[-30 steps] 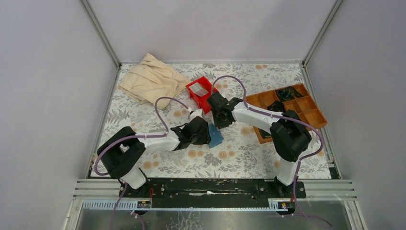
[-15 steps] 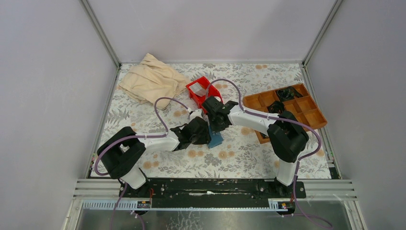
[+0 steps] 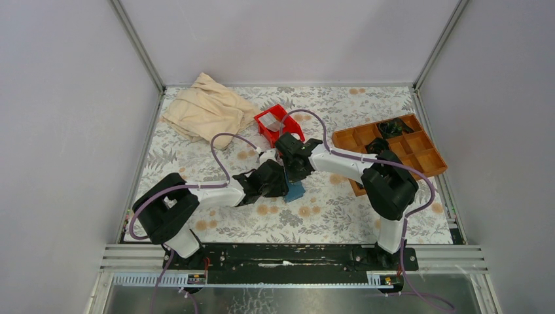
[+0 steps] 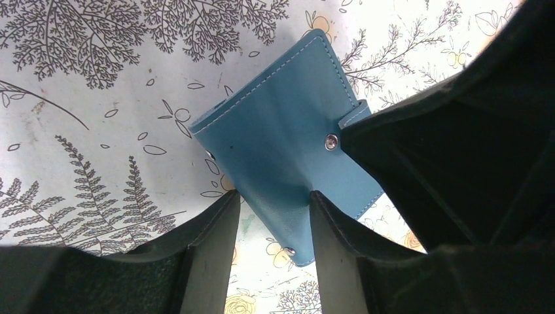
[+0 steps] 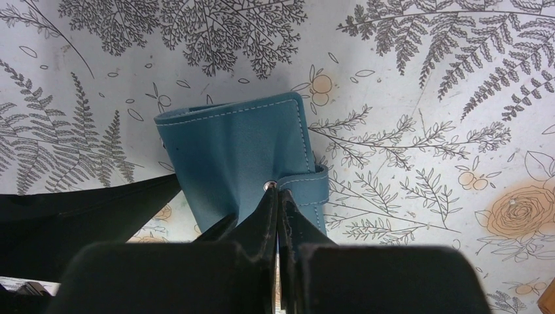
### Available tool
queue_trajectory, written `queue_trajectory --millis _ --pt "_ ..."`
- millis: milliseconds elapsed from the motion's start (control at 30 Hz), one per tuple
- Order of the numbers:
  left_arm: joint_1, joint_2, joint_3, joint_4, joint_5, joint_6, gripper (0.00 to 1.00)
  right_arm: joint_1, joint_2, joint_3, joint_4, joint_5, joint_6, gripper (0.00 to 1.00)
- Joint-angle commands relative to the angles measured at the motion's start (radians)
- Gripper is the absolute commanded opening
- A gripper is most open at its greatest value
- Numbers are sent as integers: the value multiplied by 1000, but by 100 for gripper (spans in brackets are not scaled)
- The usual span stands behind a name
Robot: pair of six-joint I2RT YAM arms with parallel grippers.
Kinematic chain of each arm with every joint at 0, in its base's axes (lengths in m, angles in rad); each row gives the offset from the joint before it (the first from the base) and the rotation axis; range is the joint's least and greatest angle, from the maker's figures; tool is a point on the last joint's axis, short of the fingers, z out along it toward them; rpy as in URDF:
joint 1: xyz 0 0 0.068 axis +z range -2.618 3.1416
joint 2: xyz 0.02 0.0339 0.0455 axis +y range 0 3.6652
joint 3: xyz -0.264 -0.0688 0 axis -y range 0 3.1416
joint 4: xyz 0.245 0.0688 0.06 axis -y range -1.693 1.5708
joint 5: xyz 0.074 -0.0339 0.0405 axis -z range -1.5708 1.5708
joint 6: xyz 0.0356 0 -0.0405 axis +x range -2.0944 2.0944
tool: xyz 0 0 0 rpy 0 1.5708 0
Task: Put the credit cards into the card holder
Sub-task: Close the card holder at the center of the board.
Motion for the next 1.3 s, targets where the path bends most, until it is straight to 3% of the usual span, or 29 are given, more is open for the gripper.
queue_trajectory --millis 0,1267 --pt "3 27 -41 -44 17 -5 51 15 14 53 5 -6 -4 0" --pt "25 29 -69 -2 35 -14 50 40 36 31 0 -27 13 0"
